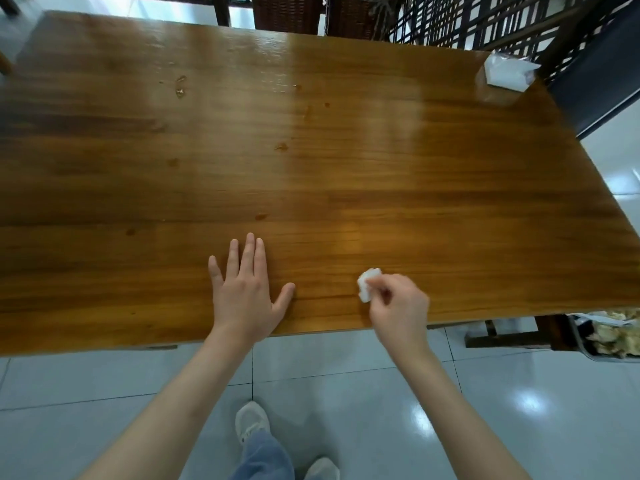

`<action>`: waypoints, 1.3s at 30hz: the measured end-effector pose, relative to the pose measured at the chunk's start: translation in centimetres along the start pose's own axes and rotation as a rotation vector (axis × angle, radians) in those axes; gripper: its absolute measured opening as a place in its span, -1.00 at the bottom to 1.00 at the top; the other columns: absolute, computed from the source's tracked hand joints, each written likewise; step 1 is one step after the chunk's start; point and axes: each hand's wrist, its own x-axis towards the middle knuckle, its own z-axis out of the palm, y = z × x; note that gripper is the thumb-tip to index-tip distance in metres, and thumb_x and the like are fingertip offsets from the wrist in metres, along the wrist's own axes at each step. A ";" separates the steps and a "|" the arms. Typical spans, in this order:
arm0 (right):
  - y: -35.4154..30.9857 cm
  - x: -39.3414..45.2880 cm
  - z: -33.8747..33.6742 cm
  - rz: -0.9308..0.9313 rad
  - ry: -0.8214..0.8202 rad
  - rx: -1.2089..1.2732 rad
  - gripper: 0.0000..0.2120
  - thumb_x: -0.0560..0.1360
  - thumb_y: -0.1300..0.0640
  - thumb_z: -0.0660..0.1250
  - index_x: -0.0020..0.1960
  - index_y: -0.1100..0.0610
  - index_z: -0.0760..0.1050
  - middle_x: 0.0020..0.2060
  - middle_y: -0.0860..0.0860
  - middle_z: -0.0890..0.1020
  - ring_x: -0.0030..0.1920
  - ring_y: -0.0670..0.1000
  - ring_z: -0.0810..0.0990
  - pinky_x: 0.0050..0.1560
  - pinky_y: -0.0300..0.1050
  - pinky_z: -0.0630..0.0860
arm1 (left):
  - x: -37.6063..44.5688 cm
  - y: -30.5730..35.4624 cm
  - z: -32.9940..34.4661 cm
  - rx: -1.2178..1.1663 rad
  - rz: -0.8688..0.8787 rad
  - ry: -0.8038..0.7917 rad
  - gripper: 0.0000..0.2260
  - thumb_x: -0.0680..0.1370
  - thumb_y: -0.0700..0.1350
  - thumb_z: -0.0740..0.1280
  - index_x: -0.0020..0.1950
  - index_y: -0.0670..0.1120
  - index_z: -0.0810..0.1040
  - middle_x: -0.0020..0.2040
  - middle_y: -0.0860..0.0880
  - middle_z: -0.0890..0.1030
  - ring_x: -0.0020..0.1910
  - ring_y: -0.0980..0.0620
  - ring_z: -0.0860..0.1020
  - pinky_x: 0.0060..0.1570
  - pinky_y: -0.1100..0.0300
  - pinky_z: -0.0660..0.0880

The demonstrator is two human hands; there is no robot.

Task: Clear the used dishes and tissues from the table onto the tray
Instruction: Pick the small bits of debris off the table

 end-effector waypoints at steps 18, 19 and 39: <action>-10.2 0.8 7.9 -0.020 -0.263 -0.032 -0.82 0.53 0.26 0.25 0.00 0.16 0.62 -0.10 0.02 0.65 -0.05 -0.02 0.53 -0.13 -0.32 0.31 | 2.5 -5.6 -1.9 -0.047 -0.052 -0.010 -0.31 0.48 0.26 -0.09 0.54 -0.05 0.05 0.55 -0.03 0.07 0.52 -0.08 0.01 0.39 -0.22 -0.19; -10.6 1.6 8.1 -0.003 -0.230 -0.026 -0.82 0.54 0.24 0.24 0.03 0.16 0.62 -0.08 0.02 0.66 -0.04 -0.03 0.53 -0.11 -0.32 0.34 | 2.9 -5.7 -2.1 -0.046 -0.048 0.003 -0.31 0.48 0.26 -0.08 0.54 -0.05 0.05 0.54 -0.03 0.08 0.52 -0.08 0.02 0.38 -0.21 -0.20; -12.5 9.7 12.0 -0.377 -0.263 -0.111 -0.93 0.36 0.34 0.47 -0.18 0.22 0.64 -0.27 0.08 0.66 -0.22 0.02 0.59 -0.34 -0.20 0.55 | 8.8 -6.3 -2.4 -0.004 -0.035 -0.018 -0.39 0.46 0.11 0.05 0.48 -0.09 0.27 0.48 -0.07 0.27 0.48 -0.11 0.20 0.35 -0.27 -0.12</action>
